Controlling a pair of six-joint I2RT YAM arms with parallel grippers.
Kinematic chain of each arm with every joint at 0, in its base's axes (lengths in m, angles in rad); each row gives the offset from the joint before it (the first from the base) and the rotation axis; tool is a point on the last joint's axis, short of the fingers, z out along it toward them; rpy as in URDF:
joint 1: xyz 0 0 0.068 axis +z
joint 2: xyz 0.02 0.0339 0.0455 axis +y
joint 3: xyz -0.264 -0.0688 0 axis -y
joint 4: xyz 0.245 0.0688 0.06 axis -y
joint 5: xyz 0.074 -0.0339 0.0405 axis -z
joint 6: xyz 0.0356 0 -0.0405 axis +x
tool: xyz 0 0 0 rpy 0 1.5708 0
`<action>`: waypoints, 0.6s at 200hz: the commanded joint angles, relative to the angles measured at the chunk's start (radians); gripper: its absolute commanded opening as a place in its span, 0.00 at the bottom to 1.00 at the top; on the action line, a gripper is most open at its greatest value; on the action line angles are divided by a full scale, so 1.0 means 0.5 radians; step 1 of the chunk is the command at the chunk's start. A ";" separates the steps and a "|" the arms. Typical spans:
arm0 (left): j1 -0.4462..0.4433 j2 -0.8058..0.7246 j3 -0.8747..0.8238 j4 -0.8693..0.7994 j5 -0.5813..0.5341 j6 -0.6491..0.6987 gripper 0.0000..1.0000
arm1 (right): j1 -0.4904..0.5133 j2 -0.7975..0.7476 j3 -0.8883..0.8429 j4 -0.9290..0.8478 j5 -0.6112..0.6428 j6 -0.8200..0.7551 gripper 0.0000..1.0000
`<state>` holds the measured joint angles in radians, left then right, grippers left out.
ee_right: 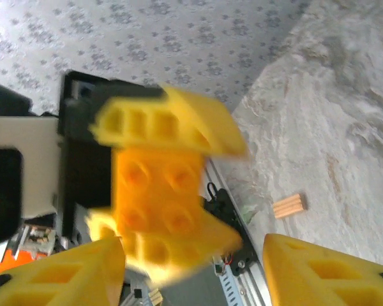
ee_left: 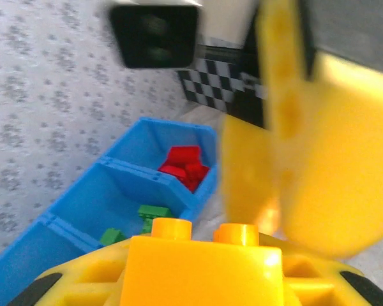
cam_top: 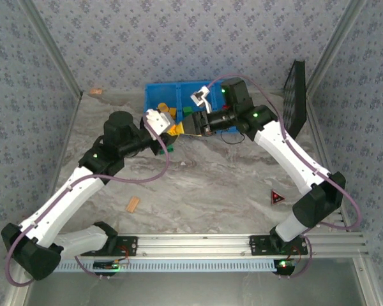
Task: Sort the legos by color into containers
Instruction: Place the lego in the container.
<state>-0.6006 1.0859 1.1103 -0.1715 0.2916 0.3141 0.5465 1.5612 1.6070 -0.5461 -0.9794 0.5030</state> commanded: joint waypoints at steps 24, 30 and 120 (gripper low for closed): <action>0.124 0.045 0.106 0.134 -0.206 -0.123 0.21 | -0.185 -0.167 -0.142 -0.230 0.077 -0.155 0.76; 0.147 0.080 0.125 0.105 -0.243 -0.138 0.21 | -0.199 -0.190 -0.197 -0.240 0.115 -0.197 0.77; 0.362 1.073 1.019 -0.723 -0.546 -0.605 0.21 | 0.580 0.021 -0.702 -0.023 1.720 -1.325 0.78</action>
<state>-0.4507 1.5082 1.4895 -0.3634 0.0090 0.1139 0.7616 1.5375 1.2751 -0.6670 -0.3607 0.0399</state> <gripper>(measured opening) 0.336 0.812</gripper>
